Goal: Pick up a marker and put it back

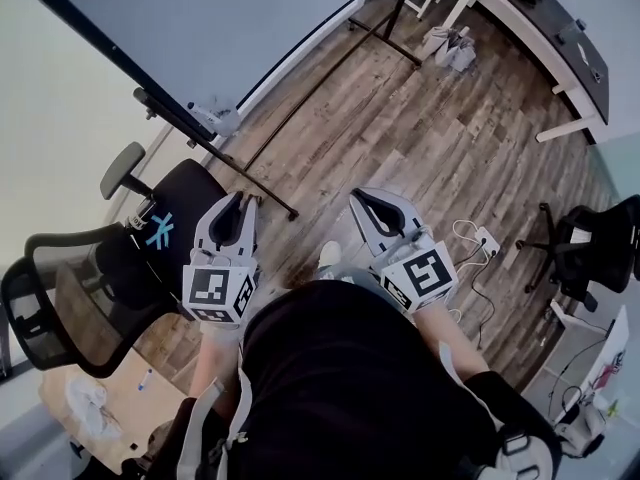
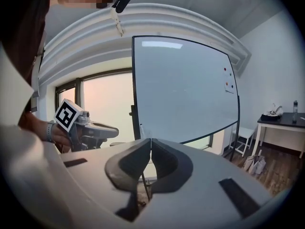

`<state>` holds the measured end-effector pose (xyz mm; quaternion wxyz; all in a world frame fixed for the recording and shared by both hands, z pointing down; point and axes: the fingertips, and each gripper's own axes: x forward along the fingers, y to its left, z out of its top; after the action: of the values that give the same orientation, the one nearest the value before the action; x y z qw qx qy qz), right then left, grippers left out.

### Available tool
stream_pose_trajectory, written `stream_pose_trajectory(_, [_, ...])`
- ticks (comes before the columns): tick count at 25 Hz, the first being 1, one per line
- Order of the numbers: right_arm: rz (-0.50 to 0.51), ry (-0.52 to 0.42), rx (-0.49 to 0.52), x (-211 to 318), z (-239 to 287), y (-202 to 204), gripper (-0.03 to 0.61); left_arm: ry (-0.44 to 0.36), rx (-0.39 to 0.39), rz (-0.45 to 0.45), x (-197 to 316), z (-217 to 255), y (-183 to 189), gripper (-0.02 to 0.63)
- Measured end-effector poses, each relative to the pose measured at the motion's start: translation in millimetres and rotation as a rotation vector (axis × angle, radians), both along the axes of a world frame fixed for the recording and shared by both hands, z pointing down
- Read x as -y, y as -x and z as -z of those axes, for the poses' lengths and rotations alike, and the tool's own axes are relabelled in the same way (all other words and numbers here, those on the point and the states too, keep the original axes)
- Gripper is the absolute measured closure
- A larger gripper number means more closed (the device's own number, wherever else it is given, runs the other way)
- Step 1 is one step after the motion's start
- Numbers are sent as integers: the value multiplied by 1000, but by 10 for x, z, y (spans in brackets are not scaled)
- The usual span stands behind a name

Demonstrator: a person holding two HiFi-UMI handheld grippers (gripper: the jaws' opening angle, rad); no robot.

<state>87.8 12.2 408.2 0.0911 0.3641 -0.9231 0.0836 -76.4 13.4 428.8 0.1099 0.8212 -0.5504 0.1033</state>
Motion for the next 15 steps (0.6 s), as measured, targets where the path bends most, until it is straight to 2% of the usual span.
stream_pose_trajectory(7, [47, 10, 12, 362, -67, -160, 561, 26, -4, 140, 297, -65, 49, 555])
stream_pose_trajectory(15, [69, 12, 19, 605, -45, -75, 561, 64, 5, 265, 555, -147, 358, 557])
